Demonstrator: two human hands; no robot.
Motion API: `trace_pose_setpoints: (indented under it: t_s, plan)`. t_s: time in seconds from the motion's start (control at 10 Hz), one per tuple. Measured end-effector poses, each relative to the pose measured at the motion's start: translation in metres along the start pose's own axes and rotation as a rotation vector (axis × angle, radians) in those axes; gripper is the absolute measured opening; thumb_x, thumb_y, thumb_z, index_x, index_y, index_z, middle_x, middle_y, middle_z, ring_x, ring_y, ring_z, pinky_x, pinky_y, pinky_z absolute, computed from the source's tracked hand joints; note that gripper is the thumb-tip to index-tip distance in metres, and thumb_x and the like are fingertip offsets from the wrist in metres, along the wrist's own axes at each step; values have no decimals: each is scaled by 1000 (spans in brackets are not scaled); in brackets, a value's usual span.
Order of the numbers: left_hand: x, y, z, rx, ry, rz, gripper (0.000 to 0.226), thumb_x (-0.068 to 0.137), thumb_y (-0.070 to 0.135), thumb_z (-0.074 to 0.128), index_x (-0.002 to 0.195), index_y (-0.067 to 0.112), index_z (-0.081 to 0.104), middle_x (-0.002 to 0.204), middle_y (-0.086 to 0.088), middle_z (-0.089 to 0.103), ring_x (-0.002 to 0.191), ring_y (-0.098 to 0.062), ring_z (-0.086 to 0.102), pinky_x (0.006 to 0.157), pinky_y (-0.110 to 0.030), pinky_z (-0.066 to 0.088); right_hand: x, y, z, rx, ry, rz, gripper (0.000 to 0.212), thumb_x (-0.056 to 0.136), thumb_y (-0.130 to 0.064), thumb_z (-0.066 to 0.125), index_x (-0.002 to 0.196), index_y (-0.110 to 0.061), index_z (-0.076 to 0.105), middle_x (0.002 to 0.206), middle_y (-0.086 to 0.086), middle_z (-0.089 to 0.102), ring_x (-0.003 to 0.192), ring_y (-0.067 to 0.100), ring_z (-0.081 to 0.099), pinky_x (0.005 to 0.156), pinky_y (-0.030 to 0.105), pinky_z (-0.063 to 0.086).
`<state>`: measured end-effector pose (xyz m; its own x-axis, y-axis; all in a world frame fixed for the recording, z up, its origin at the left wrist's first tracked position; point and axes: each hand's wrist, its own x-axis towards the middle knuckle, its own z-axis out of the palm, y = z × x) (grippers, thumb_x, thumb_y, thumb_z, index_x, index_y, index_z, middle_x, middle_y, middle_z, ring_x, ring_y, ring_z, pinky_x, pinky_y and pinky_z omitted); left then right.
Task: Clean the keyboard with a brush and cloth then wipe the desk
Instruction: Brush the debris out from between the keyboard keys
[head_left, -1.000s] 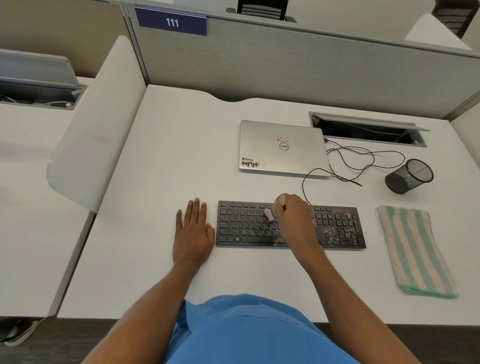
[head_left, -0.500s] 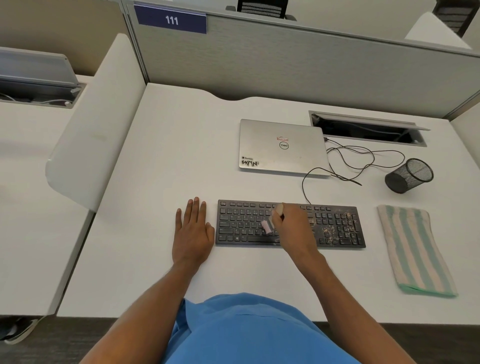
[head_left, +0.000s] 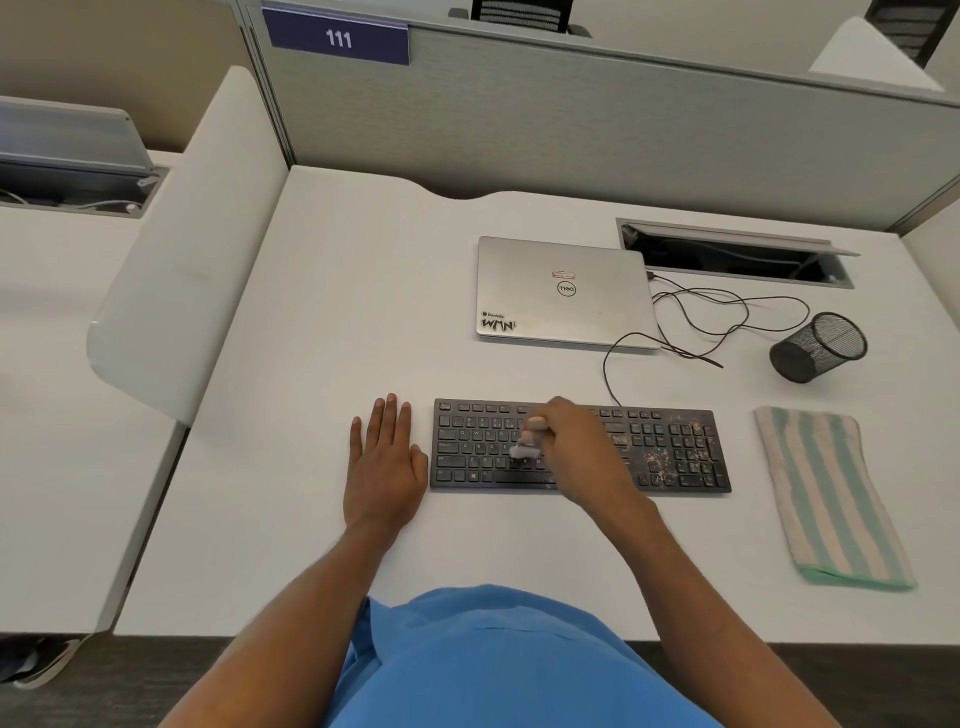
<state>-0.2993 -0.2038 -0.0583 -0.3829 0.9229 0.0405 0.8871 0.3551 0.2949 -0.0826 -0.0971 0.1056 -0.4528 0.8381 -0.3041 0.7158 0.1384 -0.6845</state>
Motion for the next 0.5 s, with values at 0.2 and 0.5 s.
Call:
trace_pose_setpoints:
  t_s: [0.2, 0.5]
  plan:
    - [-1, 0, 0, 6, 3, -1, 66, 102, 31, 31, 165, 11, 31, 175, -9, 20, 164, -22, 11, 133, -50, 6, 4, 6, 19, 176, -68, 60, 19, 98, -9, 49, 103, -16, 65, 94, -13, 58, 85, 7, 60, 71, 9, 48]
    - [0, 0, 1, 5, 6, -1, 66, 102, 31, 31, 165, 11, 31, 175, -9, 21, 163, -22, 12, 133, -50, 8, 1, 23, -9, 20, 103, 166, 19, 96, -16, 47, 108, -19, 61, 108, 4, 59, 95, 27, 63, 81, 41, 58]
